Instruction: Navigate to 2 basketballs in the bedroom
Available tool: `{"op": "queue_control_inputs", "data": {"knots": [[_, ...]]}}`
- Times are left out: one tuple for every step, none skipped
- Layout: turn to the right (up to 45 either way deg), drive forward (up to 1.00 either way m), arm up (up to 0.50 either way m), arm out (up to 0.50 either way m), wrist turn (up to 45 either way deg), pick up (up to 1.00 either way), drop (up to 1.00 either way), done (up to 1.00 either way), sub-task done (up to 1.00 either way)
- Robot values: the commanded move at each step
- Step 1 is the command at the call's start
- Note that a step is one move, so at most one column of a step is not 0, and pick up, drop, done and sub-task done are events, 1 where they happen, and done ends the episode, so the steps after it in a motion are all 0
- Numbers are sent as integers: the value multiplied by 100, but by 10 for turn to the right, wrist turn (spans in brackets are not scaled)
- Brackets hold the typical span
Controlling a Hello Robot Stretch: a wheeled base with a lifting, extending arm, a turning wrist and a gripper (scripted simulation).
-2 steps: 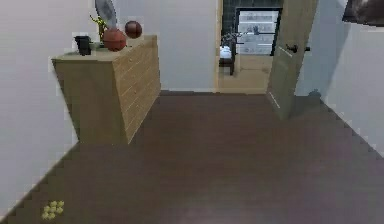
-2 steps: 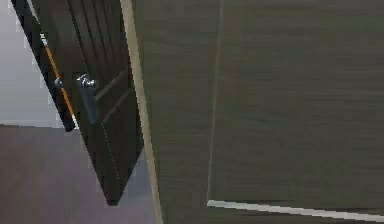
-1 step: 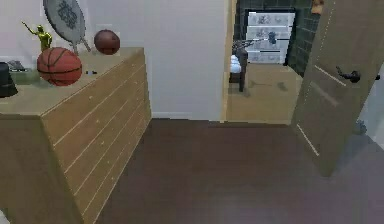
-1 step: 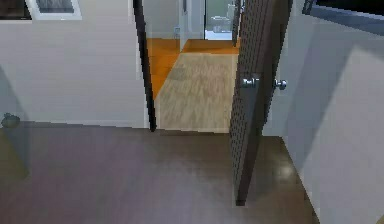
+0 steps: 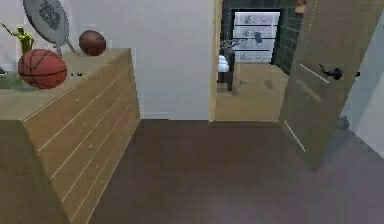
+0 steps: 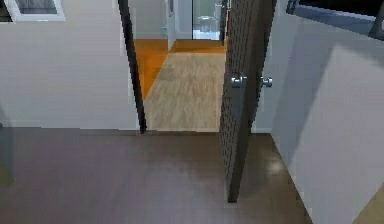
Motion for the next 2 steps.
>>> {"op": "queue_control_inputs", "data": {"knots": [[0,80,0,0,0,0,0,0,0],[-450,0,0,0,0,0,0,0,0]]}}
